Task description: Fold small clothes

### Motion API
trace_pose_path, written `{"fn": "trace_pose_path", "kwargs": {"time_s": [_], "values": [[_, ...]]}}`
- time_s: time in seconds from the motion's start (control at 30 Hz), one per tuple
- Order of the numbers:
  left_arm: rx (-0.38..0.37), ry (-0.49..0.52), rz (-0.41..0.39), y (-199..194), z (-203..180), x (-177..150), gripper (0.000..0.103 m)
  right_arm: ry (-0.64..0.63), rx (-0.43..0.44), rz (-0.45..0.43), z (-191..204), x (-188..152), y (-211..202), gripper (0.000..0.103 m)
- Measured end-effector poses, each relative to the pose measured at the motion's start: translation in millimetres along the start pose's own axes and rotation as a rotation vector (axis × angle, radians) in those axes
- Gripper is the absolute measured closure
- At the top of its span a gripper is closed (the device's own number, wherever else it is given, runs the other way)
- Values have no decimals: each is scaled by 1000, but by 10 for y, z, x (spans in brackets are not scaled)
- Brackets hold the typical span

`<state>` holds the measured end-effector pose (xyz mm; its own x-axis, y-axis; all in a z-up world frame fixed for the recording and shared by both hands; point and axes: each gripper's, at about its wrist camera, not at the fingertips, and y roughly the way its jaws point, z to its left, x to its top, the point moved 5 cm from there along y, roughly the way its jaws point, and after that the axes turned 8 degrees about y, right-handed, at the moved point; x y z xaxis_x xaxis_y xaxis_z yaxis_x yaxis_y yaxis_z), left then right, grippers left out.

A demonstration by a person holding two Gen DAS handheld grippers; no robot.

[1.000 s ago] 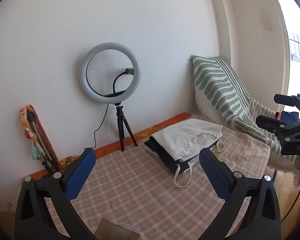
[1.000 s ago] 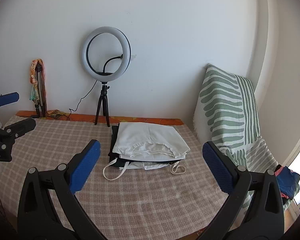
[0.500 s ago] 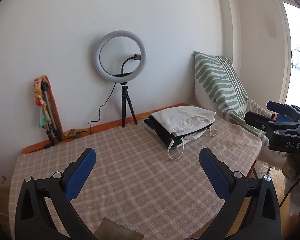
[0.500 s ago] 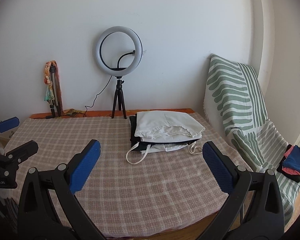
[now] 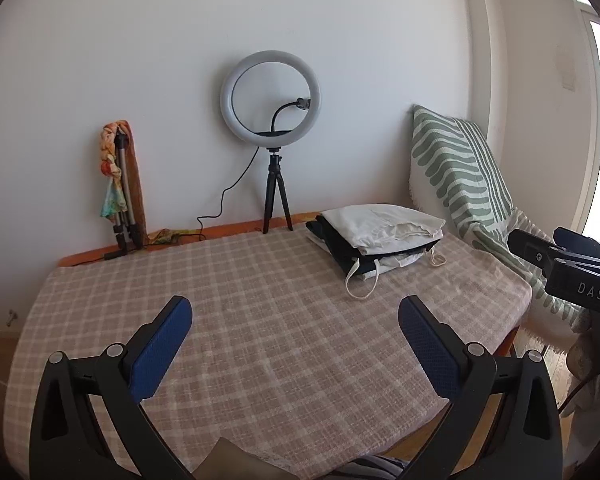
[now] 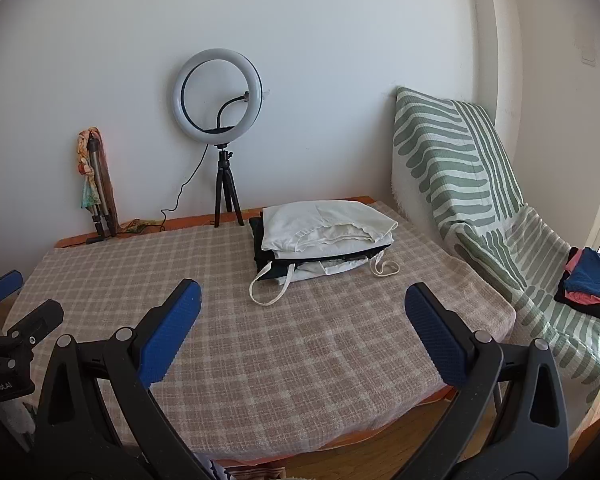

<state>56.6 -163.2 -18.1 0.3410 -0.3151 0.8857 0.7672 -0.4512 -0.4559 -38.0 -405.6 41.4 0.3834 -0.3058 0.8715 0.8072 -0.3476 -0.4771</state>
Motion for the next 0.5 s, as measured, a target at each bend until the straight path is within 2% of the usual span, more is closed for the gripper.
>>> {"fn": "trace_pose_path", "kwargs": {"time_s": [0.5], "values": [[11, -18, -18, -73, 28, 29, 0, 7, -8, 6, -41, -34, 38, 0]]}}
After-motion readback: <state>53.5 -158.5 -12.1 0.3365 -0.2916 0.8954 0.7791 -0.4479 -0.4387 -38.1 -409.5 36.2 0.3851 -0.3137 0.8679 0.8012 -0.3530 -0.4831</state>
